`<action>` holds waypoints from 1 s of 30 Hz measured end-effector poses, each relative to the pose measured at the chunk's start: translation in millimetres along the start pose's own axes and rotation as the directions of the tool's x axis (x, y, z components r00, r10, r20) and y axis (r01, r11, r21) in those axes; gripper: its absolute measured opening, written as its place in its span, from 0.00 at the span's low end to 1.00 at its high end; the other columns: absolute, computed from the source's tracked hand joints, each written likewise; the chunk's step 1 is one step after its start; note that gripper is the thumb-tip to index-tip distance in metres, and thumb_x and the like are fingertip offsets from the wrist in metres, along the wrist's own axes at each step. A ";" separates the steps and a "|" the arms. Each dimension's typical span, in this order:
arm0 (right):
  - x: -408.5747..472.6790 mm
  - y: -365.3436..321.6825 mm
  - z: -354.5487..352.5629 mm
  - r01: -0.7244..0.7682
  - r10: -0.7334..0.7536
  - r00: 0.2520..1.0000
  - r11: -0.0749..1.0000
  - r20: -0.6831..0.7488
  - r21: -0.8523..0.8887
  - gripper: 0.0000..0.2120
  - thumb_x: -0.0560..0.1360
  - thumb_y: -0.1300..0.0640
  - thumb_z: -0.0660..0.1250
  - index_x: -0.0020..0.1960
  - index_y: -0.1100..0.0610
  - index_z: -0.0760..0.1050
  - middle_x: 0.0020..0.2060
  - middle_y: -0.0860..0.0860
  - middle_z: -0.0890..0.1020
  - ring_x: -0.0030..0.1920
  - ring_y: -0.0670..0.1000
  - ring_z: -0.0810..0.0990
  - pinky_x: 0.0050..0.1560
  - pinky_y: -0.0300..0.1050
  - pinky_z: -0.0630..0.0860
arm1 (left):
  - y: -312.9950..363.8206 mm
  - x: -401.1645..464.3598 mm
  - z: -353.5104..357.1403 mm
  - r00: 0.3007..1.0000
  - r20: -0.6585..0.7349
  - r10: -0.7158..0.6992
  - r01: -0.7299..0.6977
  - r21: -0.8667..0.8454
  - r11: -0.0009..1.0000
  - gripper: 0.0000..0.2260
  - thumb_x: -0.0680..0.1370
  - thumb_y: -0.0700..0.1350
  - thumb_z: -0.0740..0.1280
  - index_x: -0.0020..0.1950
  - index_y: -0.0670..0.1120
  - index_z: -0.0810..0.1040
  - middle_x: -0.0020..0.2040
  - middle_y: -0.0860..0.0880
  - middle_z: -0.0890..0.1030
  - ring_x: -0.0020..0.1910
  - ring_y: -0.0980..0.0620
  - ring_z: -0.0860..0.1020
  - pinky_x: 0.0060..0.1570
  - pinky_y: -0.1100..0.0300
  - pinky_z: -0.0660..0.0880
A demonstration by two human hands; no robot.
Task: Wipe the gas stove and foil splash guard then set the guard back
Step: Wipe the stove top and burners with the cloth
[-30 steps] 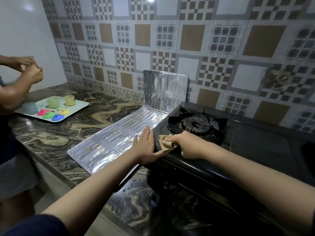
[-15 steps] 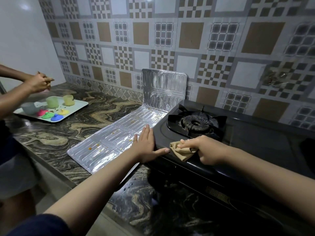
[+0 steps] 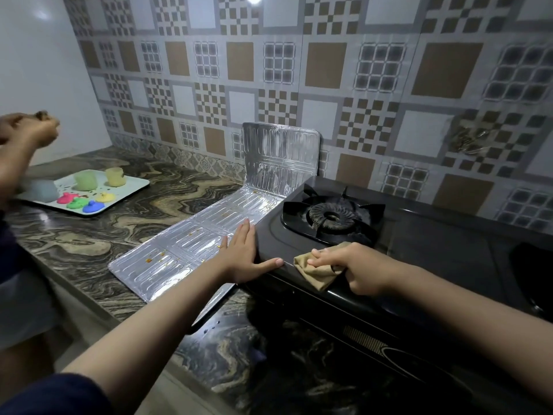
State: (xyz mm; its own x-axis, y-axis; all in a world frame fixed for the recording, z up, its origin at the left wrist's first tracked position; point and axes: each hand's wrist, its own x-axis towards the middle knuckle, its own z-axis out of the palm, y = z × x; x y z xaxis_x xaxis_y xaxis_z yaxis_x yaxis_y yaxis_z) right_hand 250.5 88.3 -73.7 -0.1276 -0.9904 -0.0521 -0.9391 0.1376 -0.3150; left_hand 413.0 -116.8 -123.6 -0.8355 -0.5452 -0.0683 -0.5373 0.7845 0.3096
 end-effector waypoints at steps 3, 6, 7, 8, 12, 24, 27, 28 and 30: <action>-10.3 6.3 -2.9 0.034 -0.034 0.999 0.999 0.010 0.005 0.36 0.64 0.75 0.57 0.68 0.50 0.72 0.71 0.48 0.69 0.73 0.43 0.63 0.61 0.17 0.50 | 3.0 -0.7 -2.6 0.999 -0.004 -0.038 0.038 0.035 0.999 0.58 0.61 0.79 0.50 0.78 0.42 0.38 0.78 0.45 0.36 0.77 0.50 0.38 0.73 0.41 0.38; -22.5 15.2 -6.1 0.071 -0.072 0.997 0.997 0.008 0.023 0.36 0.64 0.75 0.57 0.67 0.48 0.73 0.71 0.48 0.70 0.72 0.43 0.64 0.68 0.26 0.57 | 17.2 -2.3 -4.5 0.992 -0.055 -0.112 0.116 0.082 0.990 0.56 0.61 0.75 0.48 0.78 0.40 0.40 0.78 0.43 0.38 0.78 0.48 0.41 0.72 0.41 0.37; -27.1 19.0 -7.6 0.083 -0.083 0.997 0.996 0.007 0.030 0.36 0.64 0.74 0.57 0.66 0.47 0.73 0.70 0.47 0.71 0.72 0.43 0.64 0.70 0.32 0.61 | 25.5 -3.5 -4.0 0.989 -0.074 -0.130 0.136 0.085 0.987 0.55 0.61 0.74 0.47 0.78 0.40 0.41 0.78 0.42 0.39 0.78 0.47 0.42 0.72 0.40 0.37; -31.3 22.6 -8.7 0.095 -0.095 0.995 0.995 0.005 0.035 0.37 0.64 0.74 0.57 0.66 0.45 0.74 0.70 0.47 0.71 0.72 0.44 0.66 0.71 0.38 0.65 | 33.9 -5.1 -2.9 0.986 -0.097 -0.133 0.142 0.085 0.986 0.55 0.60 0.72 0.45 0.78 0.39 0.41 0.78 0.41 0.40 0.78 0.46 0.42 0.72 0.40 0.37; -50.2 30.8 -15.7 0.141 -0.141 0.990 0.989 0.015 0.033 0.36 0.64 0.74 0.58 0.64 0.45 0.75 0.68 0.46 0.73 0.71 0.41 0.66 0.71 0.39 0.65 | 70.0 -9.5 7.7 0.979 -0.162 -0.125 0.139 0.078 0.987 0.49 0.65 0.67 0.44 0.78 0.39 0.44 0.79 0.41 0.42 0.78 0.47 0.44 0.73 0.40 0.39; -106.1 63.7 -31.9 0.172 -0.172 0.979 0.985 0.105 0.016 0.35 0.67 0.74 0.59 0.66 0.43 0.73 0.70 0.43 0.71 0.71 0.43 0.66 0.70 0.39 0.64 | 166.7 -19.7 36.6 0.940 -0.180 -0.289 0.307 0.084 0.948 0.37 0.80 0.63 0.49 0.77 0.38 0.46 0.78 0.39 0.43 0.78 0.44 0.43 0.73 0.42 0.40; -123.5 70.7 -36.8 0.147 -0.151 0.981 0.988 0.122 0.037 0.35 0.67 0.74 0.59 0.65 0.43 0.74 0.70 0.42 0.70 0.71 0.41 0.65 0.68 0.33 0.62 | 178.2 -14.8 41.5 0.915 -0.188 -0.357 0.371 0.046 0.928 0.37 0.80 0.63 0.48 0.77 0.37 0.47 0.78 0.38 0.44 0.78 0.43 0.42 0.73 0.42 0.39; -129.1 73.2 -38.6 0.143 -0.147 0.981 0.989 0.123 0.038 0.35 0.67 0.74 0.58 0.65 0.43 0.74 0.69 0.42 0.71 0.71 0.41 0.65 0.68 0.31 0.62 | 182.0 -13.2 43.6 0.904 -0.180 -0.389 0.398 0.018 0.917 0.37 0.80 0.63 0.48 0.77 0.36 0.47 0.78 0.38 0.44 0.78 0.43 0.42 0.73 0.42 0.39; -137.1 77.0 -41.3 0.141 -0.144 0.980 0.990 0.135 0.030 0.35 0.67 0.74 0.58 0.64 0.43 0.75 0.69 0.42 0.71 0.71 0.42 0.66 0.68 0.32 0.62 | 185.9 -10.8 47.9 0.880 -0.180 -0.439 0.442 -0.027 0.897 0.38 0.79 0.63 0.48 0.77 0.36 0.47 0.78 0.38 0.44 0.78 0.43 0.42 0.73 0.42 0.39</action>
State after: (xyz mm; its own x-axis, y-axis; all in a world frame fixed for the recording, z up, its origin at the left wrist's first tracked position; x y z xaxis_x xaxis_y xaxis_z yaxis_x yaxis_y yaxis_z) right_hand 182.5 234.3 -51.7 0.0530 -0.9896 -0.1339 -0.9376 -0.0031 -0.3478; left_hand 316.7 49.1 -110.8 -0.4789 -0.8775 -0.0250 -0.8477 0.4548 0.2731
